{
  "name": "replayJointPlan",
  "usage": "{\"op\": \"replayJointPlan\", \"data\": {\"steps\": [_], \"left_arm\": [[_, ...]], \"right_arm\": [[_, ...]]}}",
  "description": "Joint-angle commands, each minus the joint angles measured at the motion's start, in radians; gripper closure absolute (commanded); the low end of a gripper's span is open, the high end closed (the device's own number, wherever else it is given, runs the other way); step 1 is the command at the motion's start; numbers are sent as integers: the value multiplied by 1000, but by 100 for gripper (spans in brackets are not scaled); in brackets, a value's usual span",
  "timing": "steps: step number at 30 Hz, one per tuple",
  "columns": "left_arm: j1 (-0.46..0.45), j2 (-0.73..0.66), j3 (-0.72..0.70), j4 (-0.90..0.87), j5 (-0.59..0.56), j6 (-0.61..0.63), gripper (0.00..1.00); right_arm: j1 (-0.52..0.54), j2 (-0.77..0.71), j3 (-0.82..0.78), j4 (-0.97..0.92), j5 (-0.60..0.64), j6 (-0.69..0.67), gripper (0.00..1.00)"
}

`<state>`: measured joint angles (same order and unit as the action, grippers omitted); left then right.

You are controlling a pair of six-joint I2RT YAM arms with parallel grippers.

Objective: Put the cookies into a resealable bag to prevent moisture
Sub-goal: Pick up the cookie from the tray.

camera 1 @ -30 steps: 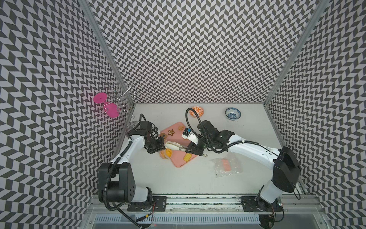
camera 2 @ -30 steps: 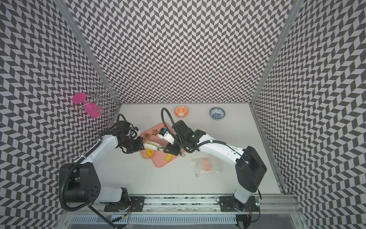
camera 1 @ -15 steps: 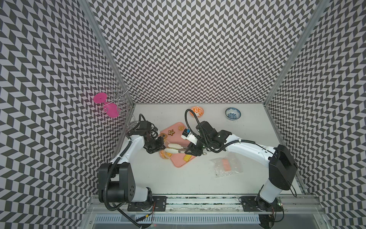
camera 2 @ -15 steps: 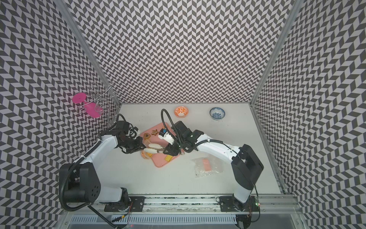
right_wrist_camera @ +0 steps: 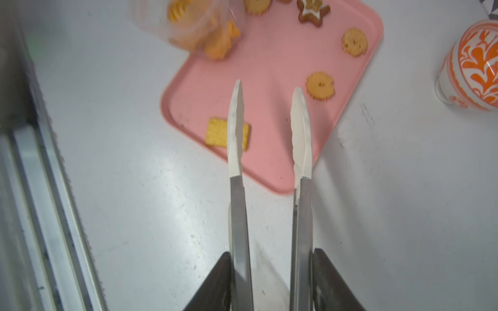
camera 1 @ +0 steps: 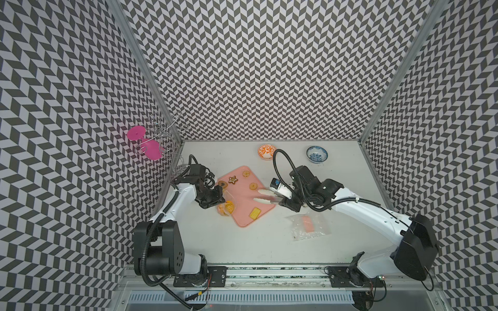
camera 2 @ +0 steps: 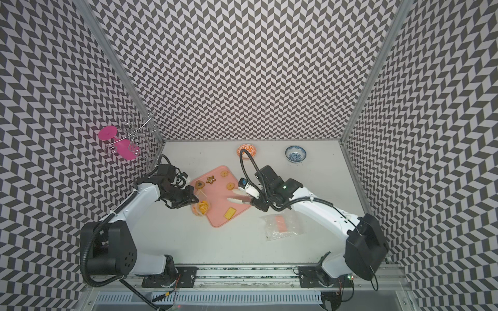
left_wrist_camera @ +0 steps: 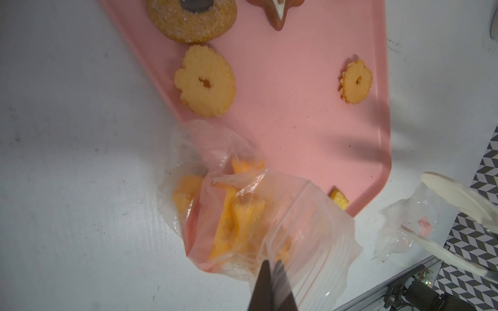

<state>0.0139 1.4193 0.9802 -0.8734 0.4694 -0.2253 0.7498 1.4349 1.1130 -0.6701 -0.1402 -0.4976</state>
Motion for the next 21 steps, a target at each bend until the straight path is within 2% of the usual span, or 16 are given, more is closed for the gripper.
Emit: {"op": "replayJointPlan", "data": {"steps": [1,12,21], "left_arm": [[5,-8,24,2,14,13,100],[5,-31,9,-5,5,14,100],[4,-32,4,-4,5,19,100]], "right_arm": [[6,-7,-21,-13,106,-134,54],[65,129,74,-22,173,-178,54],[123,184,134,-47,175,-228,54]]}}
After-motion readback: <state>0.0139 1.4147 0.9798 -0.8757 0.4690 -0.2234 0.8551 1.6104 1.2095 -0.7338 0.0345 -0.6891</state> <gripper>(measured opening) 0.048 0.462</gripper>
